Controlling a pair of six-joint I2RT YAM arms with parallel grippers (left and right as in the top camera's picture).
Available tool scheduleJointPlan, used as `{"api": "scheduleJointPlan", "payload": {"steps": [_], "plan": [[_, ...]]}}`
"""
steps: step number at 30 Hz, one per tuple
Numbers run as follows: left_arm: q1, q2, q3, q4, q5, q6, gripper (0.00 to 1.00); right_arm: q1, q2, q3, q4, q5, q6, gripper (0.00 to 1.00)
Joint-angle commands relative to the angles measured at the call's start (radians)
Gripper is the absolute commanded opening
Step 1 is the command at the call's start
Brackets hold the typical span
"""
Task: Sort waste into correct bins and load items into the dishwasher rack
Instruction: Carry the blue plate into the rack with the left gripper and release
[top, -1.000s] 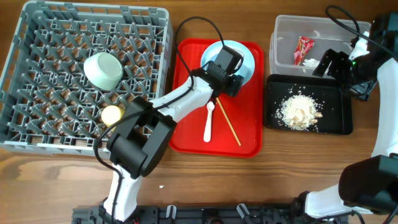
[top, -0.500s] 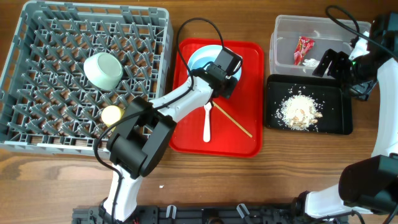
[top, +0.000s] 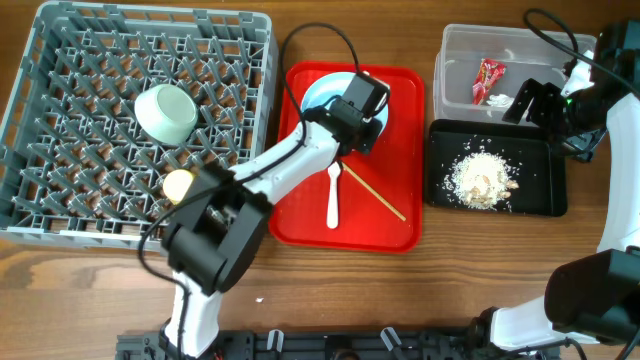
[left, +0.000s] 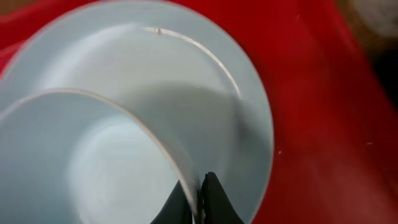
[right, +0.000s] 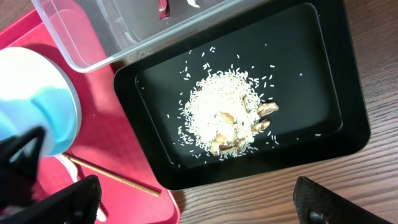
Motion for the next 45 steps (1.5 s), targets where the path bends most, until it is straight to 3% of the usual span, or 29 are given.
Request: {"api": "scheduleJointPlan", "payload": {"steps": [1, 8, 16, 23, 27, 38, 45], "plan": [[0.016, -0.141, 0.004, -0.008, 0.006, 0.000, 0.04, 0.002, -0.026, 0.009, -0.002, -0.017, 0.012, 1.00], [0.109, -0.272, 0.004, -0.046, 0.176, -0.004, 0.04, 0.002, -0.026, 0.009, -0.001, -0.017, 0.012, 1.00], [0.391, -0.390, 0.004, -0.028, 0.575, -0.028, 0.04, 0.002, -0.026, 0.009, -0.001, -0.016, 0.012, 1.00], [0.668, -0.354, 0.004, 0.008, 1.022, -0.116, 0.04, 0.002, -0.026, 0.009, -0.001, -0.016, 0.013, 1.00], [0.745, -0.296, 0.004, 0.027, 1.197, -0.133, 0.04, 0.002, -0.026, 0.009, -0.001, -0.016, 0.012, 1.00], [0.850, -0.119, 0.004, 0.128, 1.328, -0.357, 0.04, 0.002, -0.026, 0.009, -0.003, -0.016, 0.012, 1.00], [0.877, -0.036, 0.004, 0.131, 1.366, -0.404, 0.04, 0.002, -0.026, 0.009, -0.002, -0.016, 0.013, 1.00]]}}
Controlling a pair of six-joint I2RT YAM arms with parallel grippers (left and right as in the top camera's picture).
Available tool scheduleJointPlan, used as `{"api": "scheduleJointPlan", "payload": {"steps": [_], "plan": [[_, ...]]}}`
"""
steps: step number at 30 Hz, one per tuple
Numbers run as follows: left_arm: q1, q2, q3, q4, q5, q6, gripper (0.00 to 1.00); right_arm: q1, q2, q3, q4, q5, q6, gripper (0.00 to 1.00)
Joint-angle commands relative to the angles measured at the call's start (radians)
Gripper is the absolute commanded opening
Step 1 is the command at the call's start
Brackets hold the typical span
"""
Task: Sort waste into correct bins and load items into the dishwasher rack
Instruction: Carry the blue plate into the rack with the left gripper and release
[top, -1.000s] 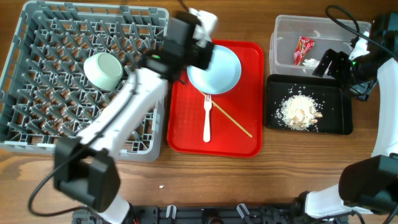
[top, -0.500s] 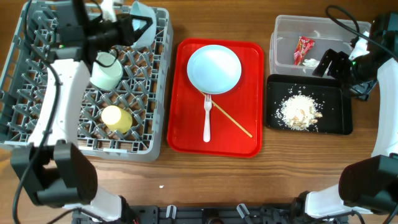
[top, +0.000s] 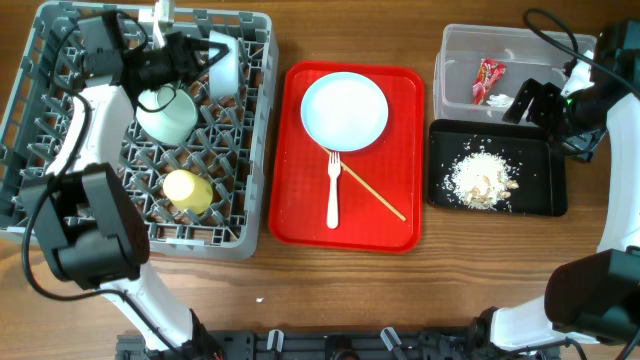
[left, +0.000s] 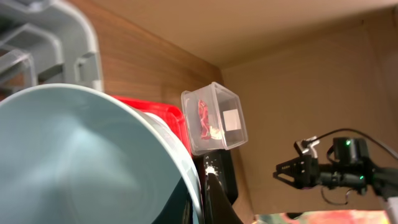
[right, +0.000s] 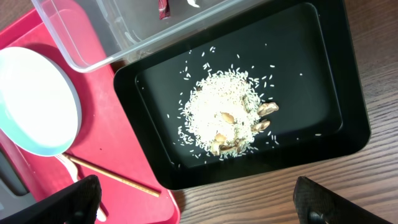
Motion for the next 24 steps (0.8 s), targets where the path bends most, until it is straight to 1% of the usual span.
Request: {"api": "scheduleJointPlan", "payload": {"steps": [1, 4, 10, 17, 18, 19, 21, 22, 23, 24], "plan": [[0.015, 0.055, 0.004, 0.004, 0.068, -0.053, 0.04, 0.002, -0.026, 0.009, -0.002, -0.016, 0.013, 1.00], [0.023, 0.074, 0.004, 0.002, 0.067, -0.072, 0.04, 0.002, -0.026, 0.009, -0.002, -0.016, 0.013, 1.00], [0.050, 0.083, 0.004, -0.002, 0.066, -0.072, 0.04, 0.002, -0.026, 0.009, -0.001, -0.016, 0.013, 1.00], [0.099, 0.083, 0.004, -0.057, 0.064, -0.071, 0.04, 0.002, -0.026, 0.009, -0.001, -0.016, 0.013, 1.00], [0.105, 0.083, 0.004, -0.066, 0.057, -0.071, 0.11, 0.002, -0.026, 0.009, -0.001, -0.016, 0.013, 1.00], [0.112, 0.083, 0.004, -0.075, 0.045, -0.068, 0.21, 0.002, -0.026, 0.009, -0.001, -0.016, 0.013, 1.00], [0.123, 0.083, 0.004, -0.098, 0.027, -0.068, 0.31, 0.002, -0.026, 0.009, -0.002, -0.016, 0.013, 1.00], [0.129, 0.083, 0.004, -0.109, 0.023, -0.068, 0.42, 0.002, -0.026, 0.009, -0.002, -0.016, 0.013, 1.00], [0.137, 0.083, 0.004, -0.119, 0.019, -0.068, 0.48, 0.002, -0.026, 0.009, -0.002, -0.016, 0.013, 1.00], [0.144, 0.083, 0.004, -0.119, 0.017, -0.068, 0.49, 0.002, -0.026, 0.009, -0.002, -0.016, 0.013, 1.00]]}}
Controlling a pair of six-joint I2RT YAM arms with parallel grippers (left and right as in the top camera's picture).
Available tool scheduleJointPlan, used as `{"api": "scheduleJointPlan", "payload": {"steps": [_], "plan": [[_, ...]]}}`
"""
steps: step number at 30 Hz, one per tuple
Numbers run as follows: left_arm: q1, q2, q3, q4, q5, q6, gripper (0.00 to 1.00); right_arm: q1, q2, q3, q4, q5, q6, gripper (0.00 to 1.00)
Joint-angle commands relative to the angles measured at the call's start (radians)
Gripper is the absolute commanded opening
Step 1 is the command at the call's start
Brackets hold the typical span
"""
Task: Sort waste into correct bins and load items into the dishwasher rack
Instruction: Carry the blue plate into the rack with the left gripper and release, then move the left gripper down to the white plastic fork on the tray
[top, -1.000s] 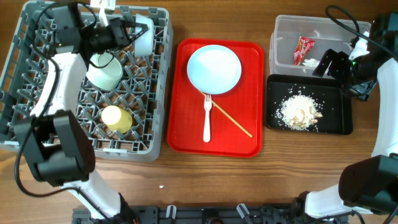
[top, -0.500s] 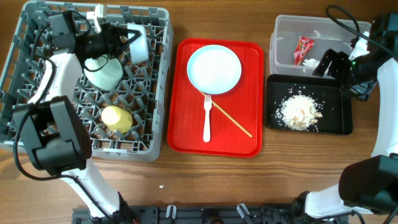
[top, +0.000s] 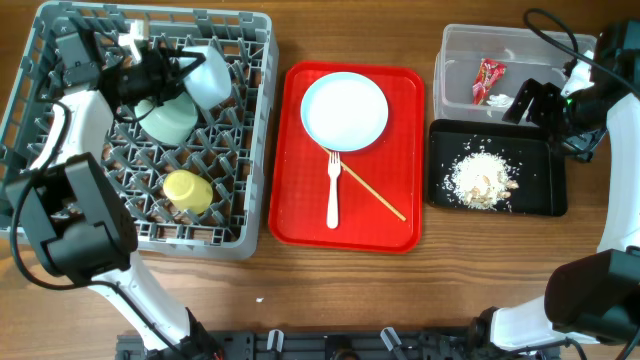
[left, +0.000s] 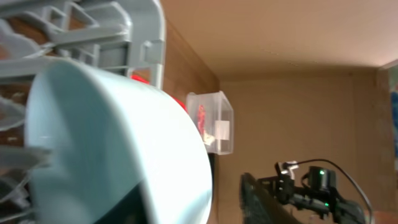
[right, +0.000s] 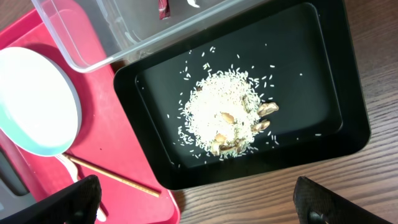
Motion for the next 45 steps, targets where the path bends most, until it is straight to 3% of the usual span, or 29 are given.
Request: {"api": "scheduleJointPlan", "payload": {"steps": [1, 7, 8, 9, 25, 28, 30, 37, 45], "plan": [[0.034, 0.020, 0.004, -0.008, -0.024, 0.008, 0.53, 0.002, -0.026, 0.009, -0.002, -0.016, 0.013, 1.00], [0.055, -0.001, 0.004, 0.006, -0.024, 0.012, 0.77, 0.002, -0.026, 0.009, -0.002, -0.016, 0.013, 1.00], [0.055, -0.009, 0.004, 0.018, -0.024, 0.012, 0.84, 0.002, -0.026, 0.009, -0.002, -0.016, 0.013, 1.00], [0.055, -0.018, 0.004, 0.030, -0.024, 0.012, 0.99, 0.002, -0.026, 0.009, -0.002, -0.016, 0.013, 1.00], [0.027, -0.266, 0.004, 0.033, -0.126, 0.013, 1.00, 0.002, -0.026, 0.009, -0.002, -0.016, 0.013, 1.00], [-0.018, -0.327, 0.004, -0.067, -0.244, 0.098, 1.00, 0.002, -0.026, 0.009, -0.002, -0.016, 0.013, 1.00], [-0.069, -0.372, 0.004, -0.181, -0.405, 0.159, 1.00, 0.002, -0.026, 0.009, -0.002, -0.016, 0.013, 1.00], [-0.285, -0.448, 0.004, -0.504, -0.874, 0.169, 1.00, 0.002, -0.026, 0.009, -0.001, -0.016, 0.013, 1.00], [-0.485, -0.447, 0.004, -0.585, -0.918, 0.165, 1.00, 0.002, -0.026, 0.009, -0.001, -0.016, 0.013, 1.00]]}}
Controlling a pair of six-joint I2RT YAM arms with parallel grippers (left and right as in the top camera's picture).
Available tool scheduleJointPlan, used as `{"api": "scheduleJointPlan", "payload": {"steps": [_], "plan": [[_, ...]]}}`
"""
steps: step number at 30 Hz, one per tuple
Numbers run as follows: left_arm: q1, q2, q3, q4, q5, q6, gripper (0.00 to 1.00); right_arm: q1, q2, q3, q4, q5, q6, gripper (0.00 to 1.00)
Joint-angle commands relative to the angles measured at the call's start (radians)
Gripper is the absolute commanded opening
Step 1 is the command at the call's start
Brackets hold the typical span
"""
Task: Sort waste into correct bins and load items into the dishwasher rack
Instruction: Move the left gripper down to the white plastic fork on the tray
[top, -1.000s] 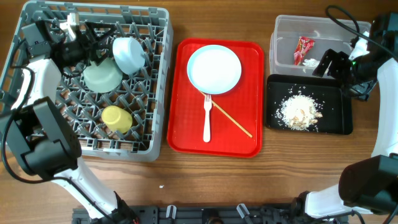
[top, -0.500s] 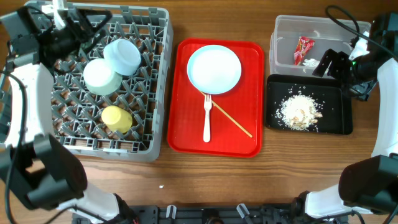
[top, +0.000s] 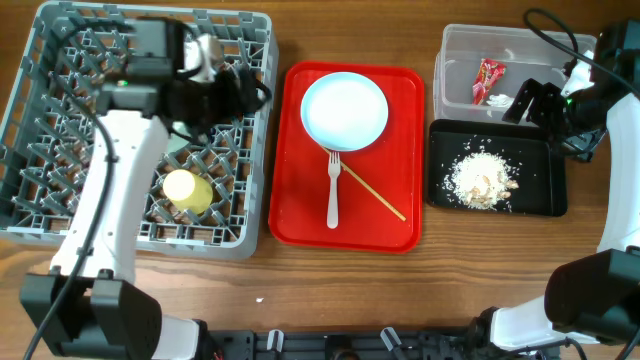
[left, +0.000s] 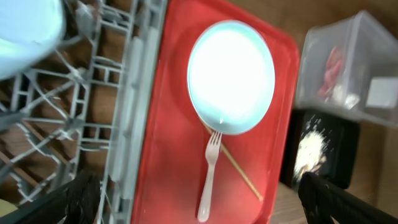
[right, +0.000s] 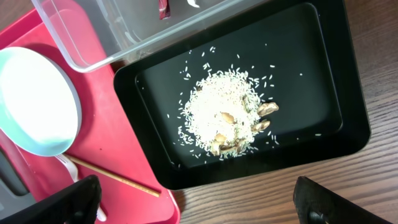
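My left gripper hangs open and empty over the right edge of the grey dishwasher rack. A pale blue cup rests in the rack at the top left of the left wrist view; my arm hides it from overhead. The red tray holds a pale blue plate, a white fork and a wooden stick. My right gripper stays open above the black tray of rice.
A yellow cup stands in the rack's front half. A clear bin at the back right holds a red wrapper. The black tray lies just in front of it, beside the red tray.
The pale cup filled the left wrist view close to the jaws. Now the left gripper is open and clear of it, over the rack's right edge and looking down on the red tray. The cup lies in the rack.
My left gripper was shut on the rim of a pale cup standing on the plate in the red tray. It then held the cup over the back of the rack, then low among the rack's pegs. Now the cup is in the rack. The right arm has not moved.
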Motion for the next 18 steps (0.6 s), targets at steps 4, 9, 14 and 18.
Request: {"api": "scheduleJointPlan", "payload": {"steps": [4, 9, 14, 18], "plan": [[-0.167, -0.018, 0.000, -0.013, -0.124, -0.039, 1.00, 0.002, -0.026, 0.009, -0.001, -0.016, 0.013, 1.00], [-0.303, 0.016, 0.000, -0.021, -0.358, -0.143, 1.00, 0.002, -0.026, 0.009, -0.001, -0.016, 0.012, 1.00], [-0.406, 0.104, 0.000, -0.020, -0.367, -0.173, 1.00, 0.002, -0.026, 0.009, -0.001, -0.016, 0.013, 1.00], [-0.451, 0.189, 0.000, -0.017, -0.367, -0.173, 1.00, 0.002, -0.026, 0.009, -0.002, -0.016, 0.012, 1.00]]}}
